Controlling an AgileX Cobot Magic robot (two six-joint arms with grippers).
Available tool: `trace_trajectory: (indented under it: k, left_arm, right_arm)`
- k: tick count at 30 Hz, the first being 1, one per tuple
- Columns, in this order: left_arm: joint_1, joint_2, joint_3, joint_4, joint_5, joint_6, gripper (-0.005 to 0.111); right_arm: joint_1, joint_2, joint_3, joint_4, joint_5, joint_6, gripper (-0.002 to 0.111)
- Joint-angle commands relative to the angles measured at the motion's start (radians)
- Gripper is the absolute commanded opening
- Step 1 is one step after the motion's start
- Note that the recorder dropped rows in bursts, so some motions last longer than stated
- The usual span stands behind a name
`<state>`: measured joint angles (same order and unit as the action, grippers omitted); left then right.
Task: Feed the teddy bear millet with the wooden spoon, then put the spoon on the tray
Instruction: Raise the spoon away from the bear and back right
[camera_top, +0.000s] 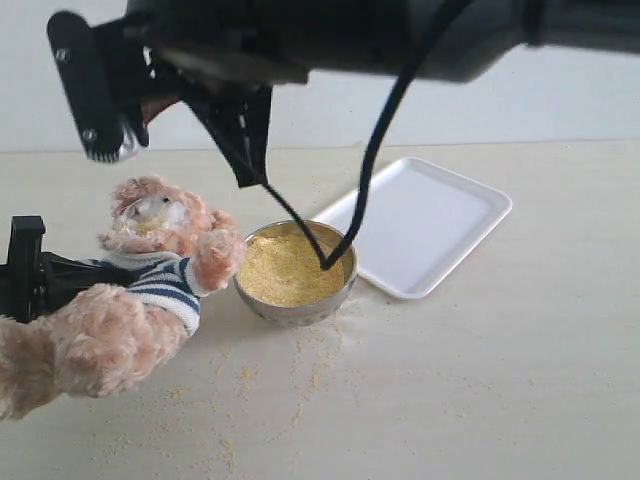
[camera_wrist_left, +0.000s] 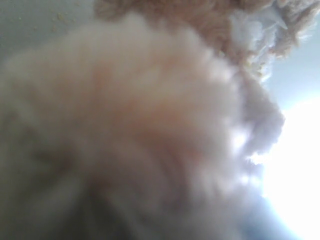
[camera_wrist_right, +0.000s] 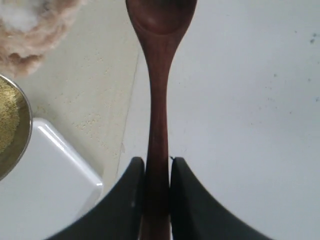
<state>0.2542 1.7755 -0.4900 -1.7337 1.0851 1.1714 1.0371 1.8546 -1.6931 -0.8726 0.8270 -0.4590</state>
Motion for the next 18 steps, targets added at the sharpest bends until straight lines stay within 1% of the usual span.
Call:
trace_trajectory:
  k: [1, 3, 7, 10, 13, 15, 18]
  left_arm:
    - [0.001, 0.002, -0.005, -0.011, 0.034, 0.002, 0.005]
    - [0.001, 0.002, -0.005, -0.011, 0.034, 0.011, 0.005]
    - [0.001, 0.002, -0.005, -0.011, 0.034, 0.011, 0.005]
    - [0.001, 0.002, -0.005, -0.011, 0.034, 0.012, 0.005]
    - [0.001, 0.002, -0.005, -0.011, 0.034, 0.014, 0.005]
    - [0.001, 0.002, -0.005, -0.011, 0.032, 0.014, 0.005]
    - [0.001, 0.002, -0.005, -0.011, 0.021, 0.014, 0.005]
  right_arm:
    - [-0.103, -0.093, -0.004, 0.172, 0.014, -0.016, 0.0]
    - [-0.151, -0.114, -0.004, 0.258, 0.025, -0.045, 0.0]
    - [-0.274, -0.138, -0.004, 0.499, 0.063, -0.167, 0.0]
    - [-0.357, -0.131, -0.004, 0.619, 0.125, -0.261, 0.0]
    - [-0.415, -0.114, -0.004, 0.708, 0.21, -0.329, 0.0]
    - [-0.436, -0.102, -0.004, 0.73, 0.255, -0.353, 0.0]
    - [-0.439, -0.085, -0.004, 0.73, 0.282, -0.362, 0.0]
